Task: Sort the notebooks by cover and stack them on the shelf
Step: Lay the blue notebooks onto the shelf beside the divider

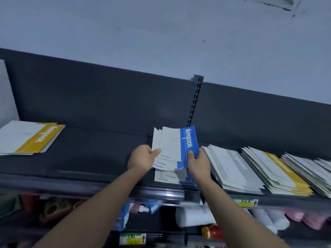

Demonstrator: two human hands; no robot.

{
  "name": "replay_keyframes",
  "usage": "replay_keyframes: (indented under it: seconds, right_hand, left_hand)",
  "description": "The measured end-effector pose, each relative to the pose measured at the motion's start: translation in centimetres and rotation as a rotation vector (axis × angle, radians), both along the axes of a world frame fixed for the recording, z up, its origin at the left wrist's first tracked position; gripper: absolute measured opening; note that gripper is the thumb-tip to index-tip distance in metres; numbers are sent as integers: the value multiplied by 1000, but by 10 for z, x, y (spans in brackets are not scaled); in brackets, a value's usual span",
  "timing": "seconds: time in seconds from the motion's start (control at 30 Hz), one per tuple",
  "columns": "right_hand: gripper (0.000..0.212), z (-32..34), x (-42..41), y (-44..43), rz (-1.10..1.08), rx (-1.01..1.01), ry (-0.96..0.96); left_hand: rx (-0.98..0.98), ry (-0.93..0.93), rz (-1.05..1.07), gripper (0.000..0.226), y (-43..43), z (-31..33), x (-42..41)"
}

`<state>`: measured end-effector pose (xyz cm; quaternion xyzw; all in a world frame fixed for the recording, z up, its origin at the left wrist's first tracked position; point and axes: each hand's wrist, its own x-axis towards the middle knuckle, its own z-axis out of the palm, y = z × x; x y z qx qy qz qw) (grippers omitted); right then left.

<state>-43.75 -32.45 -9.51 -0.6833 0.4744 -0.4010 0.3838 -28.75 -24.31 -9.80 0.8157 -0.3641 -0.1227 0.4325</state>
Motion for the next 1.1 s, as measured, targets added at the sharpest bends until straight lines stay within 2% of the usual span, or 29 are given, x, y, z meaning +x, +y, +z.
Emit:
replay_keyframes:
  seconds: [0.13, 0.3, 0.47, 0.53, 0.63, 0.73, 0.93, 1.1]
  right_hand:
    - [26, -5, -23, -12, 11, -4, 197]
    - [31, -12, -31, -19, 32, 1, 377]
    - [41, -18, -31, -22, 24, -88, 602]
    - [41, -19, -30, -21, 3, -151, 723]
    - [30, -18, -28, -20, -10, -252, 880]
    - [27, -15, -21, -22, 8, -292, 902]
    - [41, -4, 11, -10, 194, -402, 816]
    - [39, 12, 62, 18, 337, -526, 779]
  left_hand:
    - [107, -118, -40, 43, -11, -7, -20]
    - [285, -269, -70, 45, -16, -15, -30]
    - [398, -419, -92, 40, -15, -21, -35]
    - [419, -461, -96, 40, -15, -20, -36]
    - [443, -484, -111, 40, -14, -19, -35]
    - [436, -486, -102, 40, -10, -14, -29]
    - [383, -622, 10, 30, 25, 0, 5]
    - [512, -746, 113, 31, 69, 16, 46]
